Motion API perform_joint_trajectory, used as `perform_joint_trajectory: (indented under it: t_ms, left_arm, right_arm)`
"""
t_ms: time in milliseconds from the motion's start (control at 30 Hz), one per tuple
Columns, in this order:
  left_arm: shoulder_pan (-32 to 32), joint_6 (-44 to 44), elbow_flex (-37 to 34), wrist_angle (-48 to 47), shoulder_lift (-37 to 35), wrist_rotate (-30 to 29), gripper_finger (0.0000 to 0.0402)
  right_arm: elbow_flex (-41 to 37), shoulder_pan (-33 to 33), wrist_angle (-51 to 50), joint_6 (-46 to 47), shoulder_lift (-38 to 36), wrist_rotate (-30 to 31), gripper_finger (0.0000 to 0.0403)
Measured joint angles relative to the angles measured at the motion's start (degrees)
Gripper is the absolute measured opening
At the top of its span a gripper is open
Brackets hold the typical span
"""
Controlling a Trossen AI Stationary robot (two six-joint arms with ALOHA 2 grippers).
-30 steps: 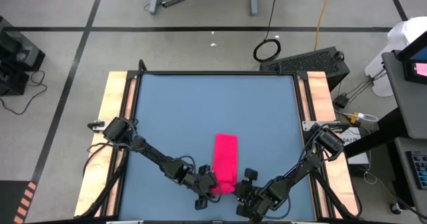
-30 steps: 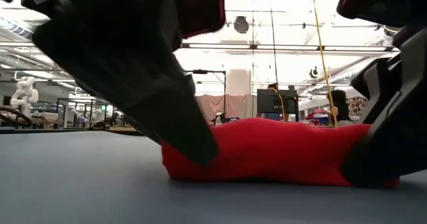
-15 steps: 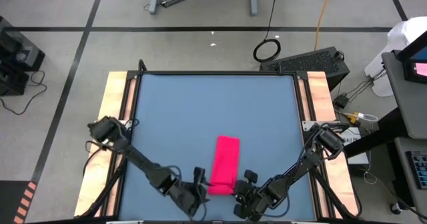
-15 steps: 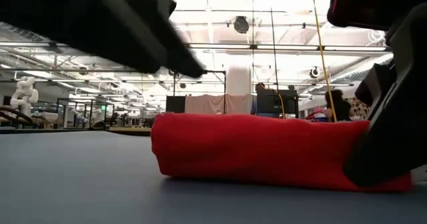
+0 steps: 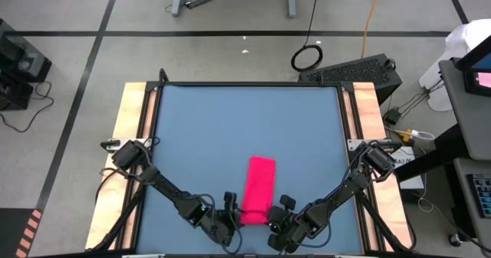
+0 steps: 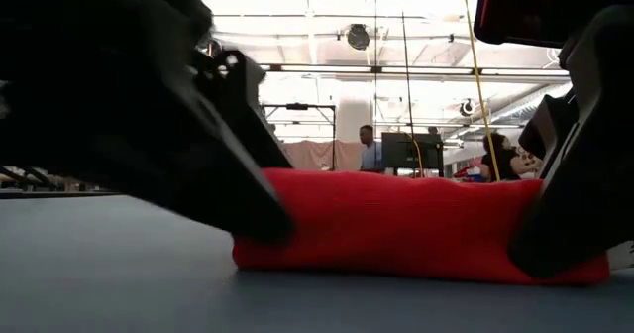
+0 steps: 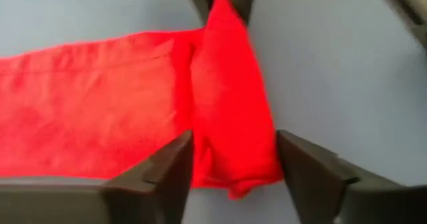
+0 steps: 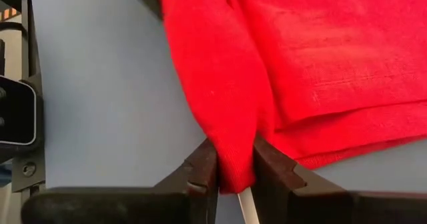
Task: Roll towel
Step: Roll the red towel
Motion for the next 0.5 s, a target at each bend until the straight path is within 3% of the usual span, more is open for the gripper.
perform_joint_trajectory:
  t_ms: [267, 500]
  left_arm:
    - [3.3, -8.2, 0.1, -0.9, 0.0, 7.0, 0.0021]
    - [6.4, -19.0, 0.2, -2.2, -0.2, 15.8, 0.0029]
  right_arm:
    - [-0.2, 0.7, 0.0, -5.6, -0.7, 1.0, 0.0071]
    - [-0.5, 5.5, -3.6, -18.3, -5.8, 10.2, 0.0145]
